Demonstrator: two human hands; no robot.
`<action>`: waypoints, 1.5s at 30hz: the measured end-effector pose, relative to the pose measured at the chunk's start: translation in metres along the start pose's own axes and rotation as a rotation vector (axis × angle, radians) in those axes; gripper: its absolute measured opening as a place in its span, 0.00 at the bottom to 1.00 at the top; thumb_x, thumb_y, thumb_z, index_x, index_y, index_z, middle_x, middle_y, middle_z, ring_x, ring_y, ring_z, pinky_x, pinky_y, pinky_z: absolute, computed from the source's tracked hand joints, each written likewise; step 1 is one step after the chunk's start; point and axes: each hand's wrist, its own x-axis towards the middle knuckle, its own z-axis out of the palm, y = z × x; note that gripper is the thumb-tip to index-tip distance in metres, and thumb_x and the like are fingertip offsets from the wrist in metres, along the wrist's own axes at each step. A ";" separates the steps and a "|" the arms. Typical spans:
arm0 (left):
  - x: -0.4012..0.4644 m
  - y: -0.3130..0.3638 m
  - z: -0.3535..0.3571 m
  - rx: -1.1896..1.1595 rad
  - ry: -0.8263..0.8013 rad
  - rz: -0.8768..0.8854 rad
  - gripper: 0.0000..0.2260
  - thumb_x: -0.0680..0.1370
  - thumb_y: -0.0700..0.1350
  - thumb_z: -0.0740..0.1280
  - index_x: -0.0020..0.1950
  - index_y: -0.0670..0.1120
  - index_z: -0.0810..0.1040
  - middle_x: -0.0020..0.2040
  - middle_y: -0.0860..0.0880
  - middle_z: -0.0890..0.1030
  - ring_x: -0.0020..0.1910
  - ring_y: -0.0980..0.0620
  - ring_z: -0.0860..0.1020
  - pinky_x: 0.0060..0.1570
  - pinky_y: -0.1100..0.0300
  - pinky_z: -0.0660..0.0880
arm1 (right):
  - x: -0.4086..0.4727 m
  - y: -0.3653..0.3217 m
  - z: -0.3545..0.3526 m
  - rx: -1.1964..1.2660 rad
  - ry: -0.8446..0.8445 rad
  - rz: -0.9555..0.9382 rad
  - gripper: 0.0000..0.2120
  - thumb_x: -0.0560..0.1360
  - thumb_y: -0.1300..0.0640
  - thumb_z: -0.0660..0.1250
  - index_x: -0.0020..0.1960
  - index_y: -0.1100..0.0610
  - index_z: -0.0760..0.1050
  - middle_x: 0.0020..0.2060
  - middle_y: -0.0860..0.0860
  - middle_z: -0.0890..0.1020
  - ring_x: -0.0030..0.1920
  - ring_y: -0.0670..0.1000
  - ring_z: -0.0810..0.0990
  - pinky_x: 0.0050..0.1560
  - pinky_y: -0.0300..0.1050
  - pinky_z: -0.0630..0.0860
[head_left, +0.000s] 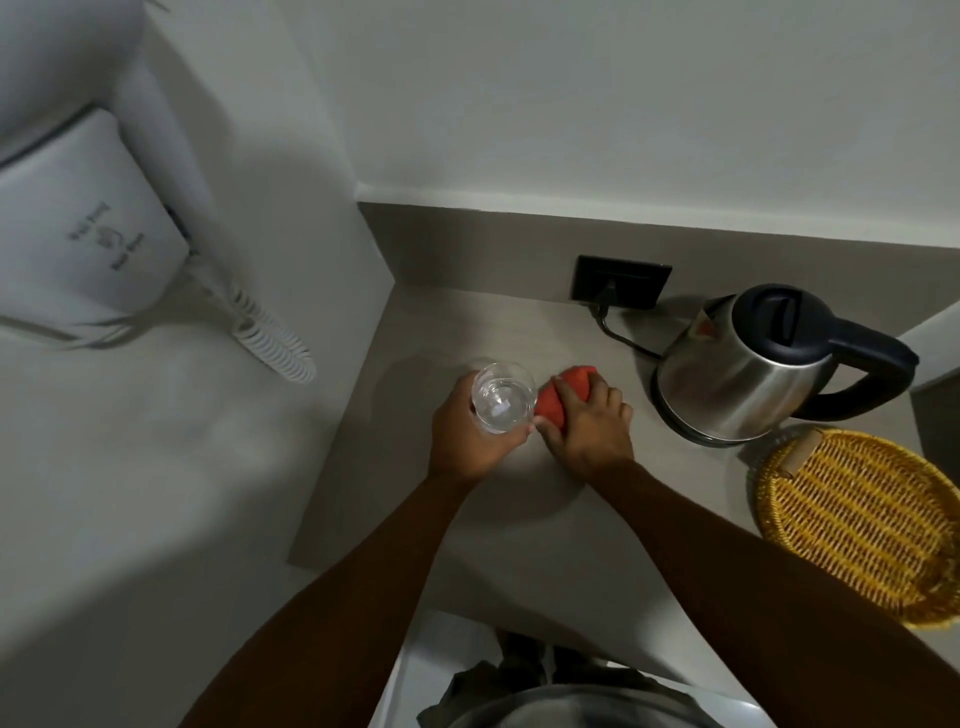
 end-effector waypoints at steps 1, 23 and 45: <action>0.000 -0.001 -0.003 0.004 0.004 -0.007 0.33 0.59 0.61 0.83 0.61 0.62 0.76 0.53 0.63 0.83 0.54 0.63 0.82 0.55 0.58 0.82 | 0.001 -0.006 0.001 -0.007 -0.021 -0.058 0.35 0.74 0.31 0.57 0.76 0.47 0.63 0.73 0.63 0.64 0.65 0.64 0.66 0.62 0.58 0.65; -0.004 0.022 0.059 -0.128 -0.144 0.047 0.36 0.59 0.47 0.86 0.64 0.50 0.78 0.58 0.53 0.84 0.57 0.54 0.83 0.58 0.52 0.82 | -0.096 0.067 -0.010 -0.052 0.003 0.019 0.31 0.75 0.31 0.56 0.74 0.44 0.64 0.70 0.60 0.69 0.63 0.61 0.68 0.60 0.59 0.68; -0.017 -0.024 0.054 0.643 -0.298 0.222 0.52 0.68 0.76 0.57 0.82 0.42 0.59 0.82 0.40 0.62 0.83 0.41 0.56 0.81 0.44 0.52 | -0.163 0.141 -0.069 0.198 0.442 0.508 0.31 0.78 0.37 0.62 0.77 0.46 0.60 0.74 0.59 0.62 0.70 0.64 0.62 0.66 0.69 0.63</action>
